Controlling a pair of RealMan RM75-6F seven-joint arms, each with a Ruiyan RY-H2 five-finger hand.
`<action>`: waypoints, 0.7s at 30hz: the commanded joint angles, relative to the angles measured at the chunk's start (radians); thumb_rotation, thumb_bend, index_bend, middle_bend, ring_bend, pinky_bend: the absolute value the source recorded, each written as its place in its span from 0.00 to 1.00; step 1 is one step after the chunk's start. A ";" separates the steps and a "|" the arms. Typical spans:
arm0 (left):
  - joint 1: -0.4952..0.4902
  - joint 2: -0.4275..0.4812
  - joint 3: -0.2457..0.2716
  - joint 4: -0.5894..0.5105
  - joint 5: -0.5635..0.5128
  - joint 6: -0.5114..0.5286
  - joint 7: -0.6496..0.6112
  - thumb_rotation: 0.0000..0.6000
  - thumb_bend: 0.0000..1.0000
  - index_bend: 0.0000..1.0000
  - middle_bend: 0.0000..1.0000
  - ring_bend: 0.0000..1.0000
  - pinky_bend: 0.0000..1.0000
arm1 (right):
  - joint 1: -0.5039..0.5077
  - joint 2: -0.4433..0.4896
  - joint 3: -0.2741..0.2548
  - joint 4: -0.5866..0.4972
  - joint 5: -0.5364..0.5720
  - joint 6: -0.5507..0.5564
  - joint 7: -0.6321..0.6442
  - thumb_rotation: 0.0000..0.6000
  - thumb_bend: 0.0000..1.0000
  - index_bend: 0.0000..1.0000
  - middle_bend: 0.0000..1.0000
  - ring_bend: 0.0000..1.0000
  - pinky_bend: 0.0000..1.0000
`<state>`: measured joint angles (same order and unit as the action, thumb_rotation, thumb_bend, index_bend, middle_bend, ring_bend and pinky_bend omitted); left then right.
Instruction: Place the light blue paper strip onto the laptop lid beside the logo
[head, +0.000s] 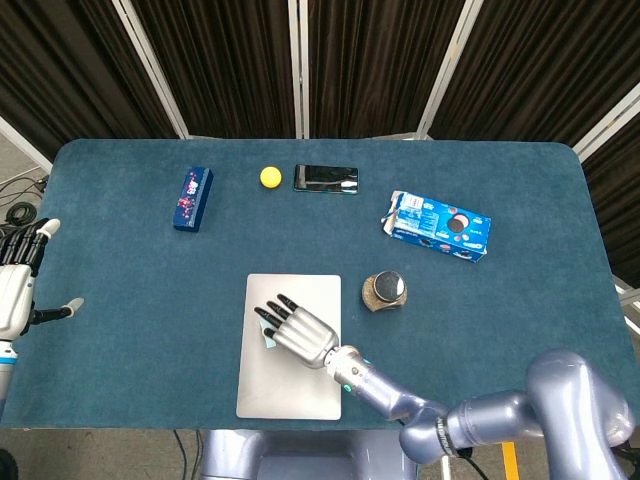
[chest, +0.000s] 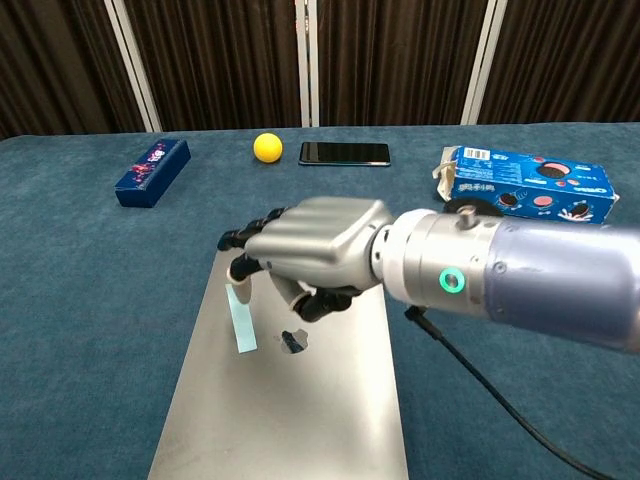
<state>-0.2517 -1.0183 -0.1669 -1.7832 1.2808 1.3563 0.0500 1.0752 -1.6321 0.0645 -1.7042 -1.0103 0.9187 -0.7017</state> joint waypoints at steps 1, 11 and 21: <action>0.000 0.000 0.001 0.000 0.001 0.000 0.001 1.00 0.00 0.00 0.00 0.00 0.00 | -0.067 0.136 -0.021 -0.092 -0.122 0.091 0.046 1.00 1.00 0.32 0.00 0.00 0.00; 0.014 -0.008 0.018 -0.006 0.032 0.021 0.013 1.00 0.00 0.00 0.00 0.00 0.00 | -0.313 0.429 -0.121 -0.156 -0.422 0.388 0.293 1.00 0.32 0.10 0.00 0.00 0.00; 0.064 -0.031 0.061 0.042 0.089 0.076 -0.022 1.00 0.00 0.00 0.00 0.00 0.00 | -0.583 0.507 -0.161 -0.130 -0.498 0.689 0.439 1.00 0.00 0.04 0.00 0.00 0.00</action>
<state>-0.1916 -1.0478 -0.1086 -1.7443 1.3666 1.4289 0.0311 0.5394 -1.1394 -0.0837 -1.8497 -1.4814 1.5599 -0.3003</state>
